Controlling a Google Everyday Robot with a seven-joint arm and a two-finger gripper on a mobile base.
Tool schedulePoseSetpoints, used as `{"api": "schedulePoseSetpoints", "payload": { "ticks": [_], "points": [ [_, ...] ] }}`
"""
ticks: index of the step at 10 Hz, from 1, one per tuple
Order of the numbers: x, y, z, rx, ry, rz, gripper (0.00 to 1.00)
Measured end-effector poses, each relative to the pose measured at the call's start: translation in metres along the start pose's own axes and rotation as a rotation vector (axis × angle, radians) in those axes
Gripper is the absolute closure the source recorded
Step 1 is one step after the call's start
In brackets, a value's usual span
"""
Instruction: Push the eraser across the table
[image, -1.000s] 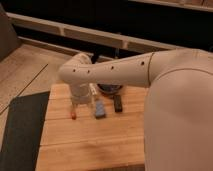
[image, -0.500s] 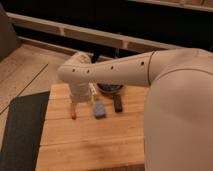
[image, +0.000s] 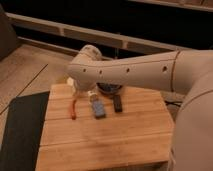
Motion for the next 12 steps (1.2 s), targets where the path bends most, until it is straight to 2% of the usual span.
{"api": "schedulePoseSetpoints", "payload": {
  "ticks": [2, 5, 6, 8, 9, 10, 12],
  "points": [
    [0.000, 0.002, 0.001, -0.001, 0.001, -0.004, 0.35],
    [0.016, -0.042, 0.024, 0.011, 0.012, 0.056, 0.35],
    [0.017, -0.068, 0.031, -0.009, -0.015, 0.115, 0.35],
    [0.019, -0.090, 0.039, -0.050, -0.052, 0.171, 0.35],
    [0.028, -0.112, 0.048, -0.085, -0.071, 0.220, 0.35],
    [0.031, -0.121, 0.050, -0.097, -0.082, 0.238, 0.35],
    [0.033, -0.123, 0.052, -0.110, -0.086, 0.248, 0.35]
  ]
}}
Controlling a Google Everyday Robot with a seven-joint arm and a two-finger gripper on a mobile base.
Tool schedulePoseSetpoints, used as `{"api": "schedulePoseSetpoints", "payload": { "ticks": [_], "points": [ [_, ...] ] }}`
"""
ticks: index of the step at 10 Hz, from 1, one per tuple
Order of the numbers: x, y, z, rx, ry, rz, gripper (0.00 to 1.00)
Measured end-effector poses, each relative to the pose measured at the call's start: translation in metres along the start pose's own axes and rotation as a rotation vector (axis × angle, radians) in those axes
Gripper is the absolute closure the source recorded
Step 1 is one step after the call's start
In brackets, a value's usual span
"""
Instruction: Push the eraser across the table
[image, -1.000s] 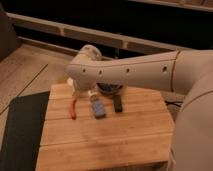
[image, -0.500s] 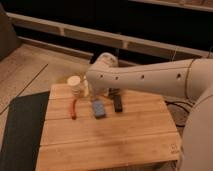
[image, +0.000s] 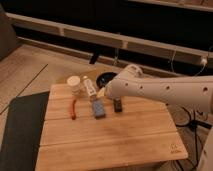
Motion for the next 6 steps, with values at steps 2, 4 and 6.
{"api": "schedulePoseSetpoints", "payload": {
  "ticks": [2, 4, 6],
  "points": [
    [0.001, 0.000, 0.000, 0.001, 0.002, -0.003, 0.35],
    [-0.007, -0.007, 0.006, 0.036, -0.007, -0.033, 0.35],
    [-0.027, -0.031, 0.017, 0.102, -0.026, -0.055, 0.35]
  ]
}}
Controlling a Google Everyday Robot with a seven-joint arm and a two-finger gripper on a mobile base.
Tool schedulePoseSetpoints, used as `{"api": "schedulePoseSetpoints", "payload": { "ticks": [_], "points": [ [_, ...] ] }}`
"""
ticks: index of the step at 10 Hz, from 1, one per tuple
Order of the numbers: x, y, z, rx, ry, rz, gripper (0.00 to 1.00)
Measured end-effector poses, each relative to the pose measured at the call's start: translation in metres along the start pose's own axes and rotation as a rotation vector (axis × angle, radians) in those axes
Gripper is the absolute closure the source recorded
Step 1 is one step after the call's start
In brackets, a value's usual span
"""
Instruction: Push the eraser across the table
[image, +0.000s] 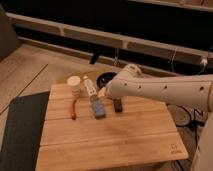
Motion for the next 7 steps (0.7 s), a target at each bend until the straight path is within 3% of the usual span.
{"api": "schedulePoseSetpoints", "payload": {
  "ticks": [3, 4, 7],
  "points": [
    [-0.009, -0.022, 0.028, 0.039, 0.010, 0.006, 0.35],
    [0.000, -0.027, 0.047, 0.046, 0.041, 0.020, 0.35],
    [0.020, -0.047, 0.078, 0.079, 0.118, 0.062, 0.35]
  ]
}}
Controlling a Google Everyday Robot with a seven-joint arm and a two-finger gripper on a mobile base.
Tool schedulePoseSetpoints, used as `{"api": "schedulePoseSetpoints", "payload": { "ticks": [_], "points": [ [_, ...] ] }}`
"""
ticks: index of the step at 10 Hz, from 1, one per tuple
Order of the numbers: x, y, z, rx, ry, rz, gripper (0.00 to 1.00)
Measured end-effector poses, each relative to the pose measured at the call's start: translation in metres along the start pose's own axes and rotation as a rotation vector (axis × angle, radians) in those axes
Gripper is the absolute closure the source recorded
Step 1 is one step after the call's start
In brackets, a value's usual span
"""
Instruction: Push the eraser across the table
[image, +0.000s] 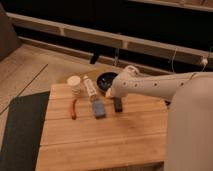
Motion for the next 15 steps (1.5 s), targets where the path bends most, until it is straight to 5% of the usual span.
{"api": "schedulePoseSetpoints", "payload": {
  "ticks": [5, 9, 13, 15],
  "points": [
    [0.010, -0.031, 0.034, 0.059, 0.108, 0.064, 0.35],
    [0.005, -0.014, 0.062, 0.013, 0.154, 0.096, 0.35],
    [0.009, -0.020, 0.074, 0.033, 0.197, 0.065, 0.67],
    [0.007, -0.038, 0.072, 0.082, 0.211, 0.059, 0.90]
  ]
}}
